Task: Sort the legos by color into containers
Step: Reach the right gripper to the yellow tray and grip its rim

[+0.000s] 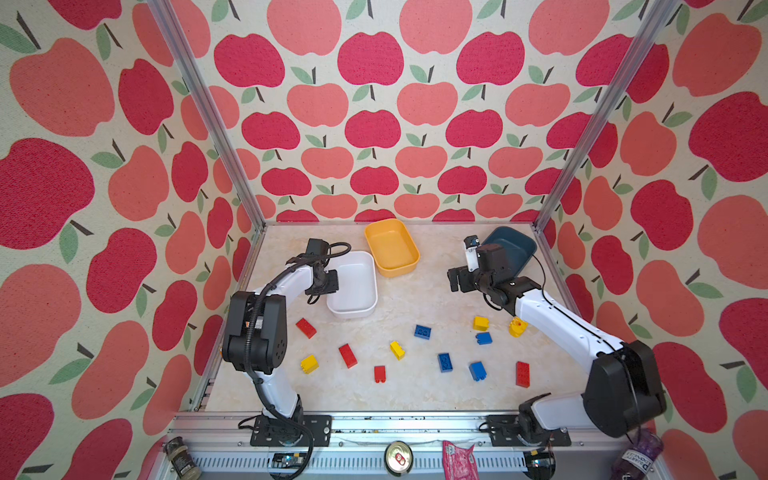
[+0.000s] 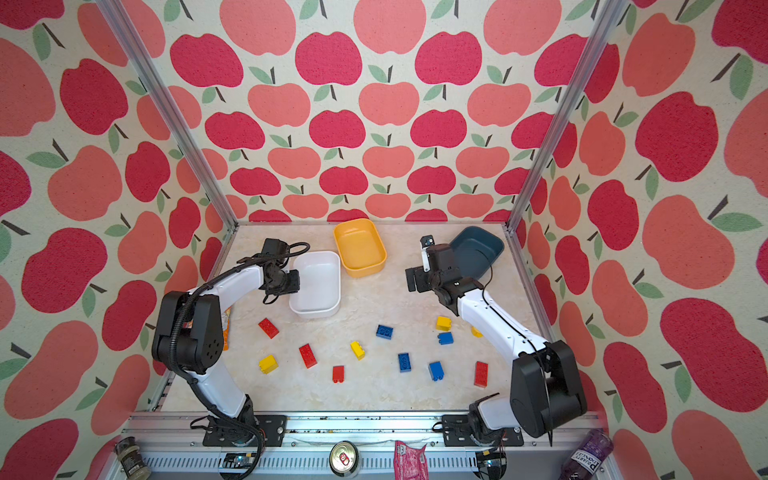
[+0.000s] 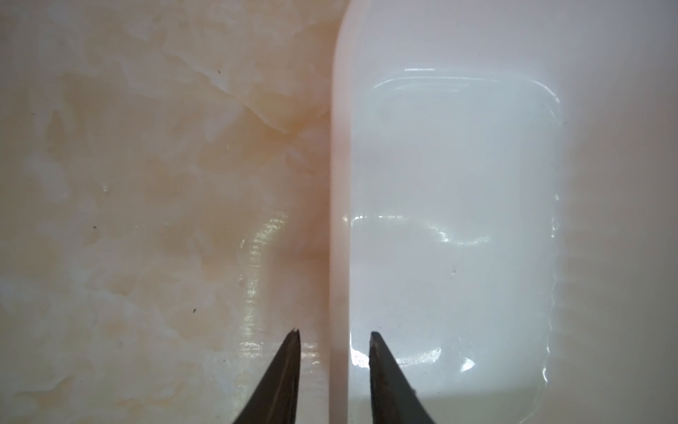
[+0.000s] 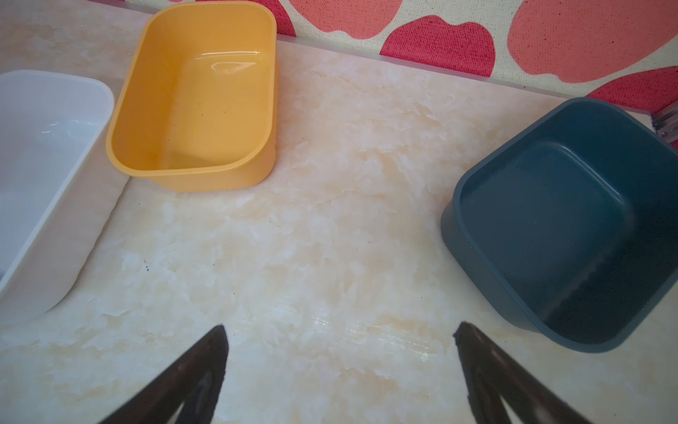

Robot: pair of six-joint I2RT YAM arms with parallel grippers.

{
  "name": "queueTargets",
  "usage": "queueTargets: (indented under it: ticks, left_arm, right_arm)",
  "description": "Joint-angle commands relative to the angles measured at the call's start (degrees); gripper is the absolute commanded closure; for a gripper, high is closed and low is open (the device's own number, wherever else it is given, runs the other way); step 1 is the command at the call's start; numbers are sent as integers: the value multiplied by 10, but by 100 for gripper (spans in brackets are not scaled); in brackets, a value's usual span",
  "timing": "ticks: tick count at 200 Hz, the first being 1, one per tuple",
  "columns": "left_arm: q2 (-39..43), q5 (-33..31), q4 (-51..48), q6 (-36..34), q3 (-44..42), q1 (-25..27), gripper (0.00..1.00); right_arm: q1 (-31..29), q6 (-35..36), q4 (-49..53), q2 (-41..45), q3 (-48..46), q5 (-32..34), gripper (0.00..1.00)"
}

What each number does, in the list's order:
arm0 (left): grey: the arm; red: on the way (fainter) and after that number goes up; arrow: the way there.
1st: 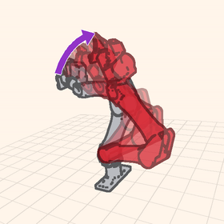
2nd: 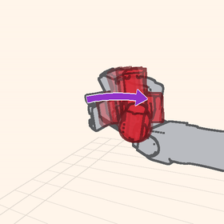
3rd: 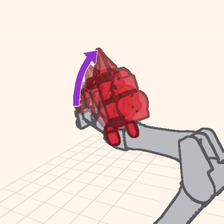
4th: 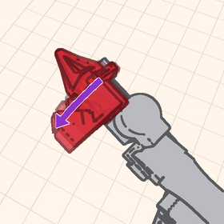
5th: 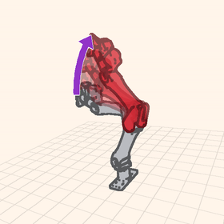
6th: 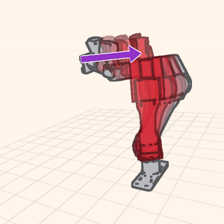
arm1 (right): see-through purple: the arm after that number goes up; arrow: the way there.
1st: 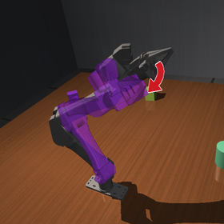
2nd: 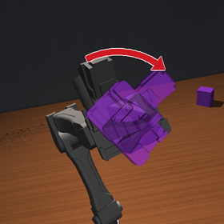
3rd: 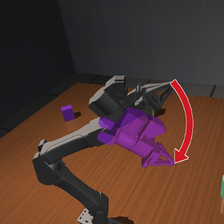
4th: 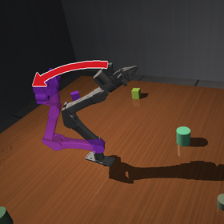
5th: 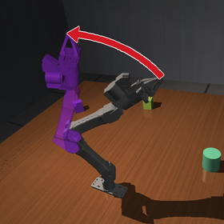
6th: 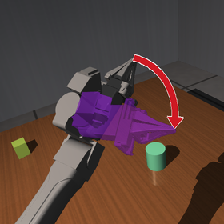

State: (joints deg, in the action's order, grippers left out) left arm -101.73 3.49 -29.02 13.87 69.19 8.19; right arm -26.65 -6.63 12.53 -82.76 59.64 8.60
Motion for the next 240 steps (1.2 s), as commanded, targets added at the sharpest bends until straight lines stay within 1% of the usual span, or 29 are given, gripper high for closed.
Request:
queueTargets:
  ticks: [1, 17, 55, 70, 88, 105, 143, 180, 212, 240]
  left_arm:
    - [29, -5, -18, 3, 0, 3, 57]
    - [43, -9, -15, 7, 2, 3, 52]
    - [86, -16, 1, 21, 0, 3, 37]
    - [102, -15, 12, 29, -8, 0, 34]
    - [123, -7, 24, 39, -23, -2, 30]
    - [137, -3, 37, 47, -39, -6, 28]
    - [153, 7, 47, 55, -67, -12, 20]
    - [151, 17, 52, 56, -77, -24, 19]
    - [145, 23, 56, 56, -76, -33, 19]
    - [141, 26, 58, 56, -77, -37, 17]
  right_arm:
    - [-4, -21, 14, -48, 56, -35, 1]
    - [-4, -30, 23, -98, 102, -61, 1]
    - [-4, -46, 64, -230, 238, -120, 1]
    - [-4, -51, 87, -281, 294, -139, 5]
    - [-4, -53, 109, -338, 359, -154, 14]
    - [-5, -54, 125, -381, 413, -155, 20]
    - [-5, -46, 160, -466, 526, -147, 27]
    - [-7, -33, 212, -539, 632, -141, 37]
    - [-13, -17, 254, -587, 707, -126, 41]
    - [-19, -10, 276, -614, 745, -113, 44]
